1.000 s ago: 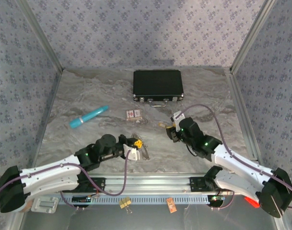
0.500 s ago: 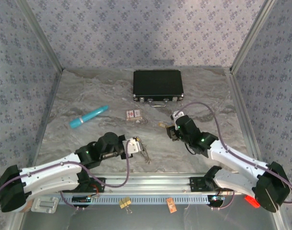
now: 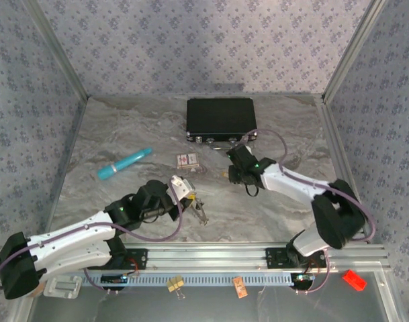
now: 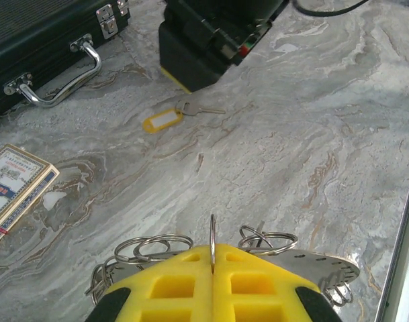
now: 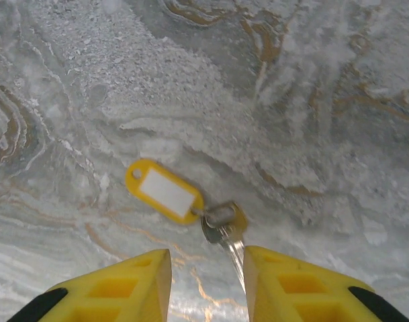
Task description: Put the keys on the keyring
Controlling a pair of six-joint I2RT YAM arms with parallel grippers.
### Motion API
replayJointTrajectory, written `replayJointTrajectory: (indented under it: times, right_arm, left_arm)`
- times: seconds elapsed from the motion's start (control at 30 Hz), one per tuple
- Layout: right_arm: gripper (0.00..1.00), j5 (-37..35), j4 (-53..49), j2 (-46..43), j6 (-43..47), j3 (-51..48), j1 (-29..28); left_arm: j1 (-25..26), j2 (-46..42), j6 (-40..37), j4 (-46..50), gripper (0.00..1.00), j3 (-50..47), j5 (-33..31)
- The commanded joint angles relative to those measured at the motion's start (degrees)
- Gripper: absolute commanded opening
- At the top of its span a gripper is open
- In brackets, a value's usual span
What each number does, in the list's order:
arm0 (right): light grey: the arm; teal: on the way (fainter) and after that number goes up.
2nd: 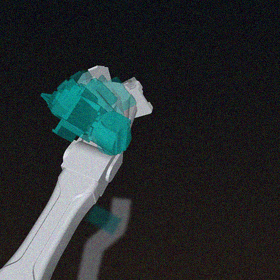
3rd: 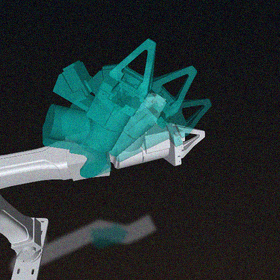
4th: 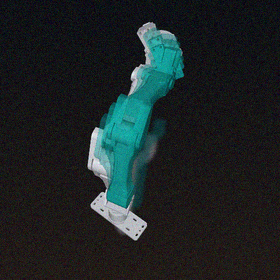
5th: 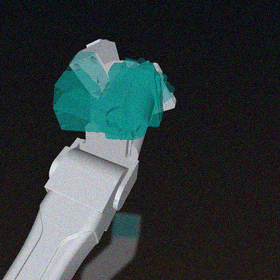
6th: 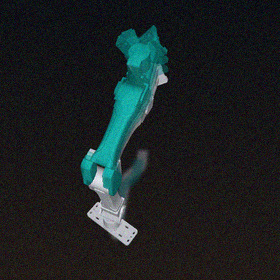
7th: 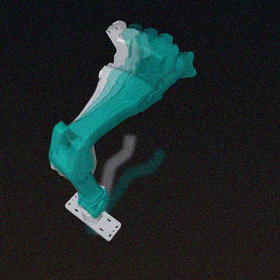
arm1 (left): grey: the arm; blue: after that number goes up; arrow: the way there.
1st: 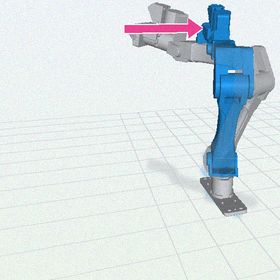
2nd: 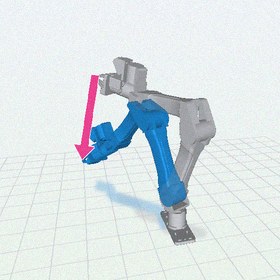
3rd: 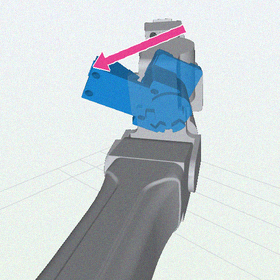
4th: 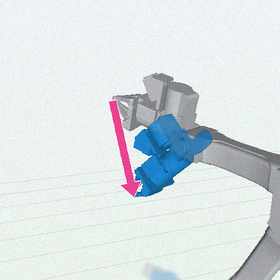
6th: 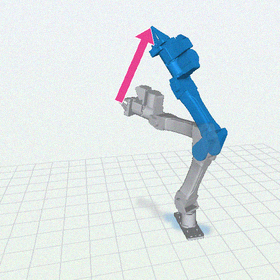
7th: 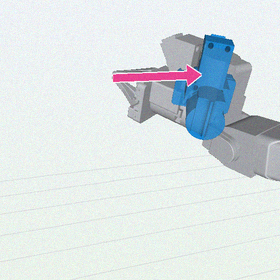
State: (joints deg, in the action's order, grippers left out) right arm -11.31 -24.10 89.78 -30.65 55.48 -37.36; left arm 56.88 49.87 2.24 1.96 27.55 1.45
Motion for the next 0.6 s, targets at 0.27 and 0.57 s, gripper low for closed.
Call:
replayJointTrajectory:
  times: [0.27,0.57]
  right_arm:
    - [0.36,11.82,-10.83,8.41,22.23,10.38,4.96]
    - [0.38,3.28,-20.31,17.96,25.15,19.06,2.27]
  left_arm:
    - [-0.63,-0.91,-0.47,0.08,0.00,2.25,1.26]
    - [-0.64,-1.46,-1.19,-0.29,0.00,1.80,1.89]
